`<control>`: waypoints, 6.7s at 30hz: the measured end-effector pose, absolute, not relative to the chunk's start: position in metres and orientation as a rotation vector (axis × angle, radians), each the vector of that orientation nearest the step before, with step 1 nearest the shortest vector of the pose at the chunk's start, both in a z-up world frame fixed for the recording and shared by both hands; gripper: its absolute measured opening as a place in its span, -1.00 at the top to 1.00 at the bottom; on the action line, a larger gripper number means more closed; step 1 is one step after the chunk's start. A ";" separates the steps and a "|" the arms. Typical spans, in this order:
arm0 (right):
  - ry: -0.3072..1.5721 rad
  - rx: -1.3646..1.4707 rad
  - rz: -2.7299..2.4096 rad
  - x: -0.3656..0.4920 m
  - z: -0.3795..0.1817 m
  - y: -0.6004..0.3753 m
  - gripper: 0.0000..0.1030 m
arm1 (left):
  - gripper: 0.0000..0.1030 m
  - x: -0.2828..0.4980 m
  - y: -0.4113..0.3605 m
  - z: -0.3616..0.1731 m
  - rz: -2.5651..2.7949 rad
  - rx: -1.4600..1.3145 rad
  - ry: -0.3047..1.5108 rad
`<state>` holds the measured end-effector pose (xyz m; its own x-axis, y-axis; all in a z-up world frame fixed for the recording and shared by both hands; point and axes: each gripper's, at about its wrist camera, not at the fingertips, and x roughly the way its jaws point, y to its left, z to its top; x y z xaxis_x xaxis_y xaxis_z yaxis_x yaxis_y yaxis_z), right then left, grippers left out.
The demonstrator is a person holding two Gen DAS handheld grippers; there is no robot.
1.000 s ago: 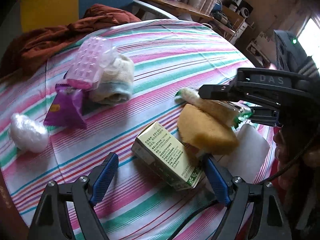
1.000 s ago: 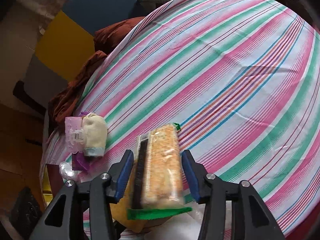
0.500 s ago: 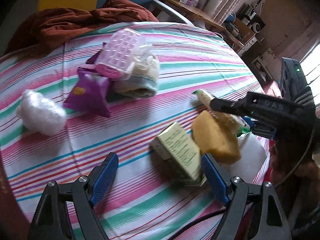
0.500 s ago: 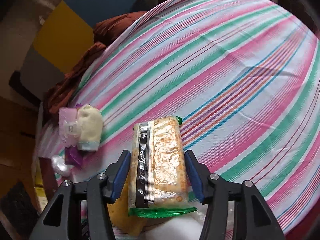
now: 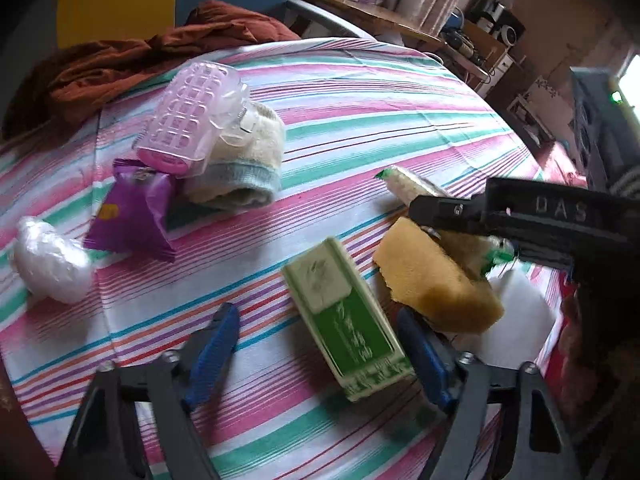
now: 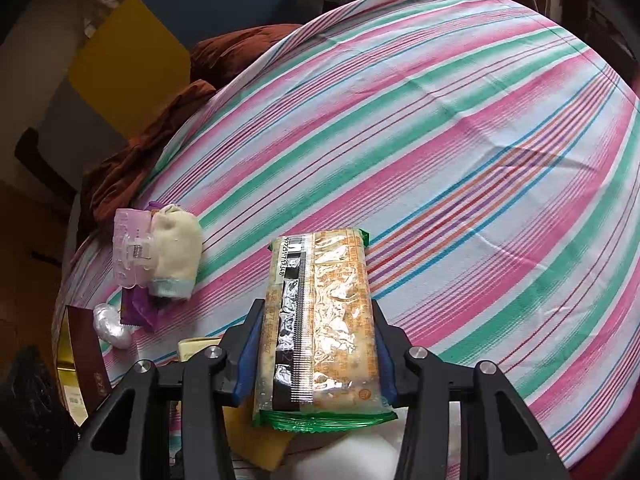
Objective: Organize objects
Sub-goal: 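Grasp the green box with left tool while right tool holds the cracker packet, then carry green box and cracker packet into the gold tray and release, then move both tools back toward the yellow sponge and white sponge block, then grasp the white sponge block with right tool while left tool grasps the yellow sponge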
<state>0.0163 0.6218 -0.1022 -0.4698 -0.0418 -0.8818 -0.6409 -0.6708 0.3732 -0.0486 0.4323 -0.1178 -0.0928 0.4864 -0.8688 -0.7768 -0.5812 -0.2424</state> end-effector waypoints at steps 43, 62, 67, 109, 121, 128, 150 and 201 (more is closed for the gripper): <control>0.768 -1.412 2.806 -0.031 -0.033 0.430 0.09 | 0.36 -0.059 0.143 -0.024 2.264 -1.120 -0.070; 0.474 -1.673 3.004 -0.129 -0.033 0.245 -0.02 | 0.35 -0.080 0.036 -0.067 2.498 -1.252 -0.173; 0.498 -1.658 3.010 -0.128 -0.033 0.240 -0.12 | -0.10 -0.085 0.028 -0.075 2.523 -1.257 -0.222; 0.229 -1.516 2.937 -0.035 -0.040 0.247 -0.37 | -0.74 -0.028 0.051 -0.022 2.719 -0.998 0.080; 0.286 -1.476 2.903 -0.024 -0.041 0.270 -0.37 | -0.79 -0.016 0.066 -0.013 2.729 -0.929 0.195; 0.309 -1.454 2.869 -0.013 -0.041 0.289 -0.37 | -0.79 -0.010 0.077 -0.013 2.706 -0.914 0.247; 0.546 -1.367 2.487 0.051 -0.044 0.454 -0.37 | -0.79 -0.005 0.135 -0.015 2.482 -0.886 0.316; 0.926 -1.515 2.268 0.031 -0.090 0.537 -0.07 | -0.79 -0.004 0.212 -0.037 2.215 -0.948 0.371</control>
